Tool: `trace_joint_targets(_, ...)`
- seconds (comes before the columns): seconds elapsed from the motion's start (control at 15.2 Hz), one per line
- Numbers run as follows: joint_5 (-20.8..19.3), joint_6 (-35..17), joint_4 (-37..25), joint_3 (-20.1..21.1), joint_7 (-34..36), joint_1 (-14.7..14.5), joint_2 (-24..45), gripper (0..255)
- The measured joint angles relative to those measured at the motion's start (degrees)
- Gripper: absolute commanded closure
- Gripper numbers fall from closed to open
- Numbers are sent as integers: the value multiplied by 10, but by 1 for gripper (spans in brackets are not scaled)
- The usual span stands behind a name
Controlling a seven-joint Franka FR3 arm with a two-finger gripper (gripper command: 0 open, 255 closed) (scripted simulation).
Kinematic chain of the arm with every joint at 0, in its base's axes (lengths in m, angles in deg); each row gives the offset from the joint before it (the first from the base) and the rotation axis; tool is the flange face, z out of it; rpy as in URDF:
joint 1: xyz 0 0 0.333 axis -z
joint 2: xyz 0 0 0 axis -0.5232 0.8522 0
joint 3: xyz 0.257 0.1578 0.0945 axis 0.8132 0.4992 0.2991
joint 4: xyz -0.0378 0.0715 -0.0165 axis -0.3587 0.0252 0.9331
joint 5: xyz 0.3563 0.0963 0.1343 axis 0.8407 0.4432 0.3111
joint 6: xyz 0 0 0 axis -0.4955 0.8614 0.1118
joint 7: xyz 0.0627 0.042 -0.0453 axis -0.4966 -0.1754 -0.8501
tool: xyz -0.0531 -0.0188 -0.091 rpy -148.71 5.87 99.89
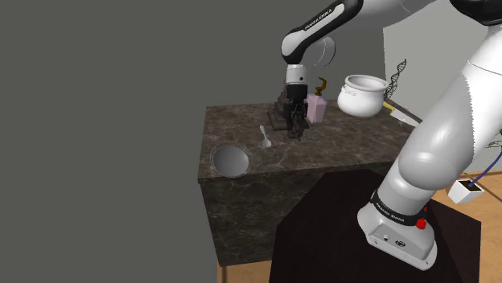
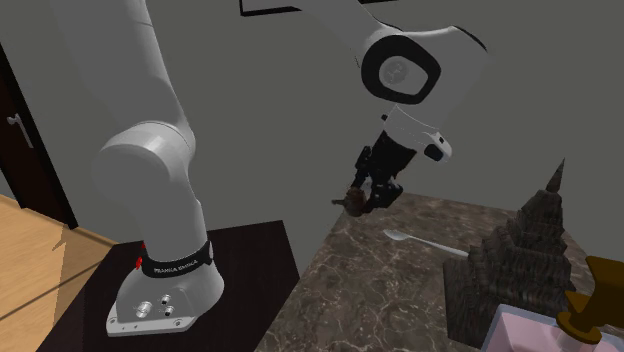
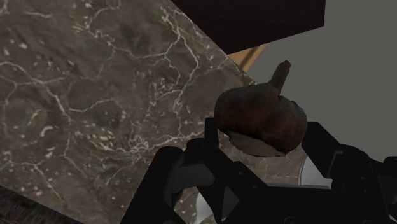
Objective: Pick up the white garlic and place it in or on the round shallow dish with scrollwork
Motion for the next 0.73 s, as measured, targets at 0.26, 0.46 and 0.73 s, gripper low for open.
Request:
trace_joint_targets(0.26, 30, -13, -41, 27, 35, -27, 44, 255)
trace_joint_targets(0.46, 48, -19, -72, 44, 60, -45, 74, 255)
trace_joint_targets(0.73, 68, -20, -141, 68, 100, -69, 131, 255)
